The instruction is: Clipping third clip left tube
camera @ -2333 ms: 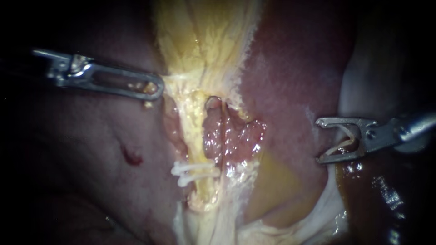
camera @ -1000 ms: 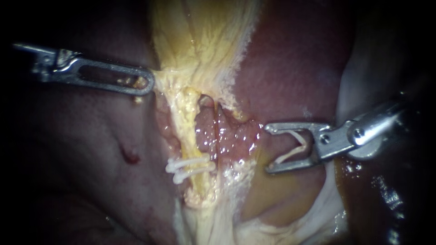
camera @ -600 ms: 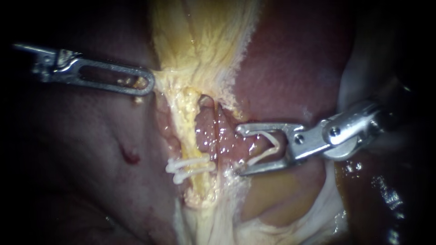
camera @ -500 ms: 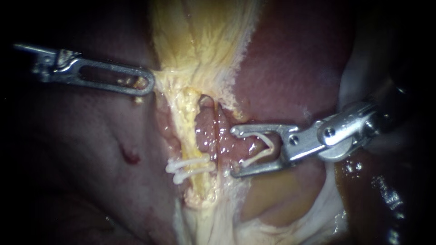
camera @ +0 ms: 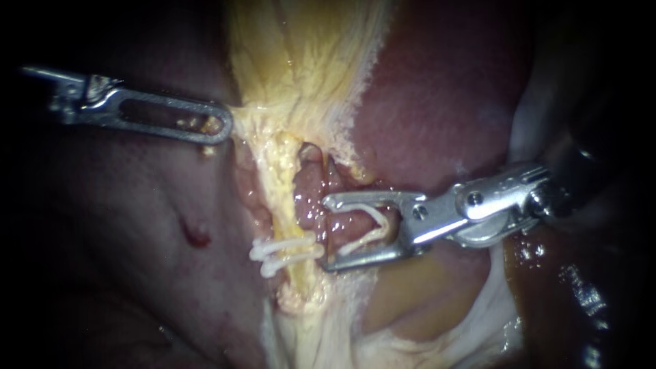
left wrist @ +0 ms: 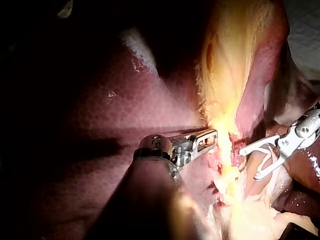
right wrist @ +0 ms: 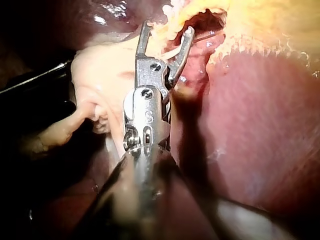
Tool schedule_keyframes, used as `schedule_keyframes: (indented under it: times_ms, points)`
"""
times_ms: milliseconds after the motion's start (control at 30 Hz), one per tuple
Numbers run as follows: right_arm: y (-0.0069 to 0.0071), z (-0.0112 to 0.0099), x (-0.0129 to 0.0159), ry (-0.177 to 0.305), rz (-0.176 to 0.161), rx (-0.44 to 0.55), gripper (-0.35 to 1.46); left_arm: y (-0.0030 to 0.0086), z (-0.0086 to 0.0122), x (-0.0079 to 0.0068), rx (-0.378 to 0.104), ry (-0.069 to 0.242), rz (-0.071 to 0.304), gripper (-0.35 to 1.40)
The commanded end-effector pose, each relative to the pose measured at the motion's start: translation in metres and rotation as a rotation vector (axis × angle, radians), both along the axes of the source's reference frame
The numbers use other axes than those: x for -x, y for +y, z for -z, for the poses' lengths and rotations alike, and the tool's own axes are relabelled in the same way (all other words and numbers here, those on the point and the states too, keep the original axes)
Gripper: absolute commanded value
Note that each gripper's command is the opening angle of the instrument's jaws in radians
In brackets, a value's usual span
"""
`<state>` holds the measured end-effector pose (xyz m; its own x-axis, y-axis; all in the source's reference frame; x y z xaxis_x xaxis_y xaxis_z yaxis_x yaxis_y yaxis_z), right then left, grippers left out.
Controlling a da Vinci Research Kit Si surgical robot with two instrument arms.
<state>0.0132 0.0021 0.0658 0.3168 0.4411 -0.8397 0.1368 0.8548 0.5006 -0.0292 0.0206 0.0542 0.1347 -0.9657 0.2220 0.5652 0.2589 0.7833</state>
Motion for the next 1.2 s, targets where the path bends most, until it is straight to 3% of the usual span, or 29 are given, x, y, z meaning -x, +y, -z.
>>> schedule_keyframes:
  times_ms: [33, 367, 633, 1200]
  points:
    - [-0.0001, -0.0002, -0.0002, -0.001, -0.001, -0.009, 0.50, 0.0000, 0.0000, 0.0000, 0.000, 0.000, 0.000, -0.35]
    - [-0.0002, -0.0029, -0.0015, 0.004, -0.009, -0.083, 0.49, -0.0001, 0.0000, 0.0000, 0.000, 0.000, 0.000, -0.35]
    - [0.0007, -0.0049, -0.0013, 0.003, -0.032, -0.130, 0.49, -0.0001, -0.0001, 0.0000, 0.001, 0.001, 0.001, -0.35]
    - [0.0010, -0.0069, -0.0013, 0.015, -0.033, -0.214, 0.49, -0.0001, -0.0001, 0.0000, 0.001, 0.001, 0.000, -0.35]
